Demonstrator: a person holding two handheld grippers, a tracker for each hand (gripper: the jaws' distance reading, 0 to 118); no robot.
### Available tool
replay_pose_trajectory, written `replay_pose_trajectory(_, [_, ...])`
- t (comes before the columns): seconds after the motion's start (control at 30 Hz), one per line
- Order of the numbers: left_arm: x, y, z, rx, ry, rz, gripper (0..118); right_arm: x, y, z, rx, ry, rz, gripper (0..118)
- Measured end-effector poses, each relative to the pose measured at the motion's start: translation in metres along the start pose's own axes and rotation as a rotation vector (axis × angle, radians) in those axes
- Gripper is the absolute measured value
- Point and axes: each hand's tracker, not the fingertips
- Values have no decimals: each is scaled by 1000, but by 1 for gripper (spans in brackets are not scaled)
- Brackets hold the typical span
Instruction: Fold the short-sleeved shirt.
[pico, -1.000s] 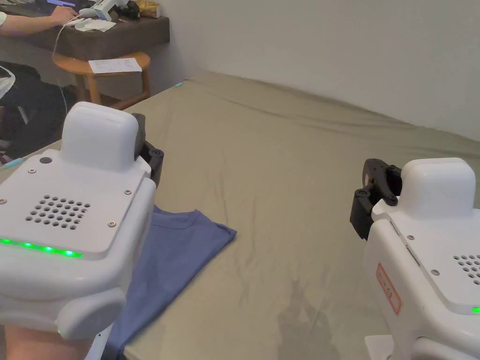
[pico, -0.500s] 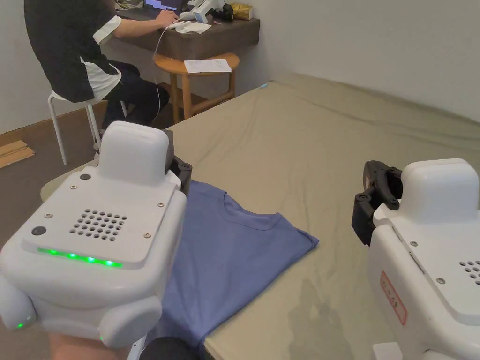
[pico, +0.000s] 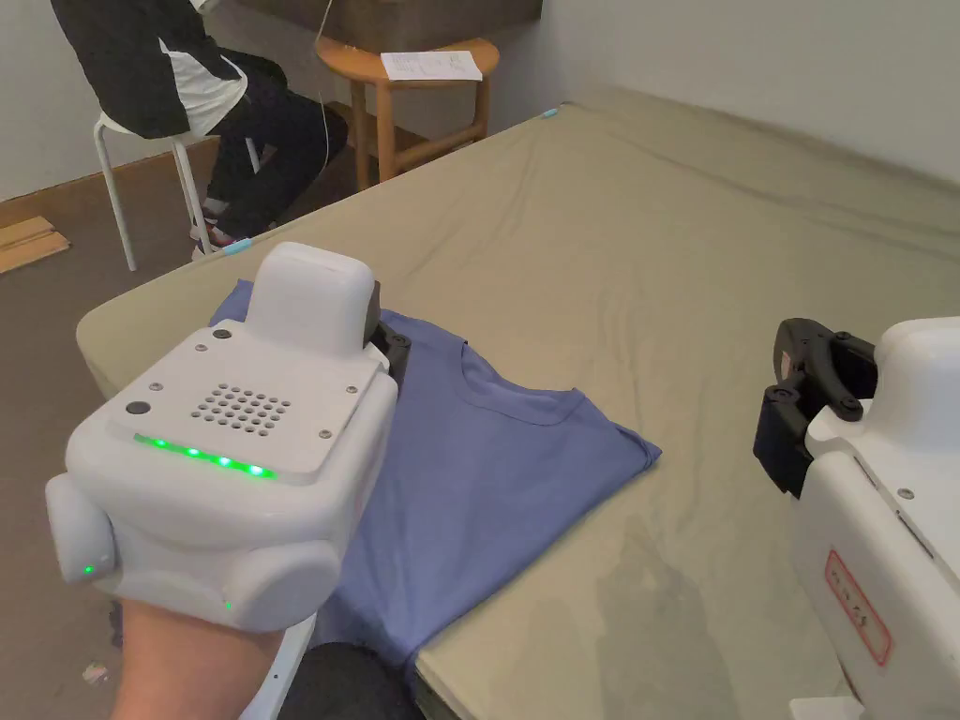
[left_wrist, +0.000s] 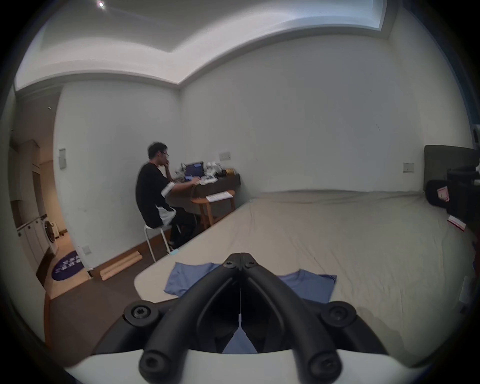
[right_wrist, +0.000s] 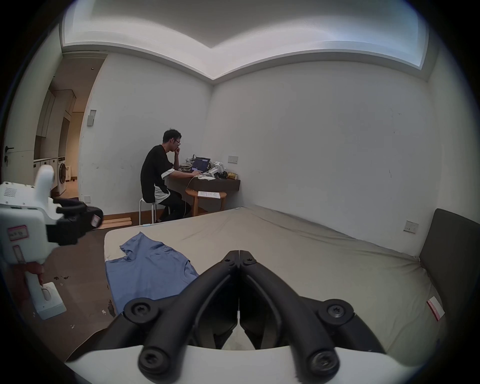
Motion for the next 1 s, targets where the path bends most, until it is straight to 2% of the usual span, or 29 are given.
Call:
replay_pose_trajectory(0.13, [4,-21,-56,-123,-72,22,0,5,-6,-8,-36,-18,11,1])
replay_pose_trajectory(0.27, [14,-55,-126,-343,-144,-1,0,19,-15,-18,-75,-40,12,1])
replay_pose_trajectory(0.4, [29,-101,-186,-506,-169,-68,0,35,-24,-28,-114,-73,5,1])
replay_pose_trajectory(0.5, [31,-130,-222,-587,-171,-23,0,45,-32,-39,-151,-89,1,1])
replay_pose_trajectory(0.53, [28,-136,-232,-631,-162,11,10,48,-35,-42,-163,-96,4,1])
replay_pose_trajectory(0.6, [26,-147,-251,-679,-159,64,78,52,-40,-47,-179,-107,9,1])
replay_pose_trajectory(0.63, [24,-151,-256,-702,-170,84,99,54,-41,-49,-186,-108,8,1])
replay_pose_trajectory(0.67, [23,-152,-261,-679,-171,88,111,57,-44,-52,-193,-108,6,1])
replay_pose_trajectory(0.8, [26,-158,-277,-696,-156,53,116,60,-51,-60,-216,-115,8,1])
replay_pose_trajectory(0.93, [39,-168,-293,-748,-158,-57,118,60,-55,-66,-236,-110,-8,1])
replay_pose_trajectory(1.0, [40,-166,-294,-738,-165,-37,118,60,-56,-67,-241,-110,-6,1])
